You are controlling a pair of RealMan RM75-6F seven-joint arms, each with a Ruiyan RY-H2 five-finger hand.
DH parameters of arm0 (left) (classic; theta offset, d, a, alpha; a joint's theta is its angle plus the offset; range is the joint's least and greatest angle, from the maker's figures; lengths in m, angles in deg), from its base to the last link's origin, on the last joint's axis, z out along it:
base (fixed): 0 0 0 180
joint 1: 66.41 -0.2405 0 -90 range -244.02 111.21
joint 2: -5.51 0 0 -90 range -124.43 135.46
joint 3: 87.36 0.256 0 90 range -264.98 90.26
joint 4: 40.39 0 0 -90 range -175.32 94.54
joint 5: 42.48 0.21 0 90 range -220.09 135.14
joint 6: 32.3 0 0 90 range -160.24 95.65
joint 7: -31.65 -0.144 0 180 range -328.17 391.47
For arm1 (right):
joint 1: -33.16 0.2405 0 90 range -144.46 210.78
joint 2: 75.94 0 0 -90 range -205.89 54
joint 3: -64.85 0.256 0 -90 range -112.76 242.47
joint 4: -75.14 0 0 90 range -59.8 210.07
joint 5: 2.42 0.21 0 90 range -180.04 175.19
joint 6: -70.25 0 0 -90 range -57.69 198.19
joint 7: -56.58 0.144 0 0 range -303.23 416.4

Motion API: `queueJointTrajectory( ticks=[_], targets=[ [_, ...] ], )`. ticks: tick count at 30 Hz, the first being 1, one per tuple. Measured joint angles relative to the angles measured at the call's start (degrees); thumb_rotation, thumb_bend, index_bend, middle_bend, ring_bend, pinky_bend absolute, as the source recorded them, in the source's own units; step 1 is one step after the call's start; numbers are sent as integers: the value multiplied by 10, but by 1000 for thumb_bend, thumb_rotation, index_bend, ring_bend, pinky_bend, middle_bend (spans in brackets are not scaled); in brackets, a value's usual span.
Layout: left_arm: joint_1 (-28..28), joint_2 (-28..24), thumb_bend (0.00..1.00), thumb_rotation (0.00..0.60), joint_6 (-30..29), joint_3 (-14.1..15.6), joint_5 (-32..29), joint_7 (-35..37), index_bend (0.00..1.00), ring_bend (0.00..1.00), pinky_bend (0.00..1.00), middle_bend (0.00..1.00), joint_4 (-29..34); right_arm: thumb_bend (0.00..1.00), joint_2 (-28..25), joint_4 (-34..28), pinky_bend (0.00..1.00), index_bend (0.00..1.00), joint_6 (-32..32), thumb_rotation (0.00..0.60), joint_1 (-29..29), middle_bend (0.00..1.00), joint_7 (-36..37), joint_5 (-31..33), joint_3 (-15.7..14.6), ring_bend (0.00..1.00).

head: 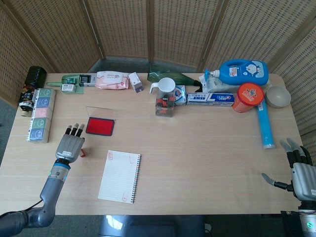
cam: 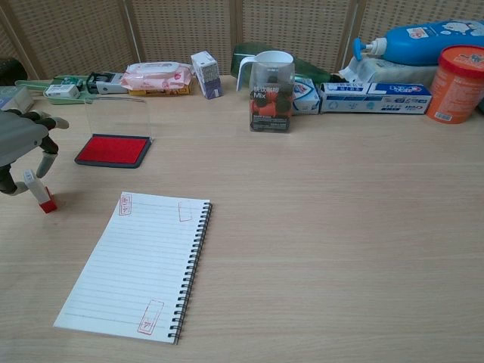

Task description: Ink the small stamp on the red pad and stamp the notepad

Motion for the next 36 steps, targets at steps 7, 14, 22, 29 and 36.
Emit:
queueJointTrajectory(
  ticks=[7, 14, 22, 29, 36],
  targets=[
    [3, -4, 276, 600, -5, 1, -12, -7, 508, 0, 100, 0, 7, 0, 0, 0, 0, 0, 1, 399, 0, 0, -1, 0, -1, 0],
    [5, -17, 277, 600, -8, 4, -15, -7, 491, 0, 100, 0, 26, 0, 0, -1, 0, 0, 2, 401, 0, 0, -4, 2, -1, 0],
    [3, -56, 276, 600, -29, 4, -12, -7, 485, 0, 100, 0, 80, 0, 0, -2, 0, 0, 1, 402, 0, 0, -7, 1, -1, 0],
    [-7, -117, 217, 600, -48, 1, 4, 23, 354, 0, 100, 0, 152, 0, 0, -1, 0, 0, -2, 398, 0, 0, -6, 1, 0, 0],
    [-39, -191, 143, 600, -72, 10, 70, 118, 102, 0, 100, 0, 208, 0, 2, 0, 0, 0, -7, 400, -1, 0, -9, 0, 2, 0]
  ],
)
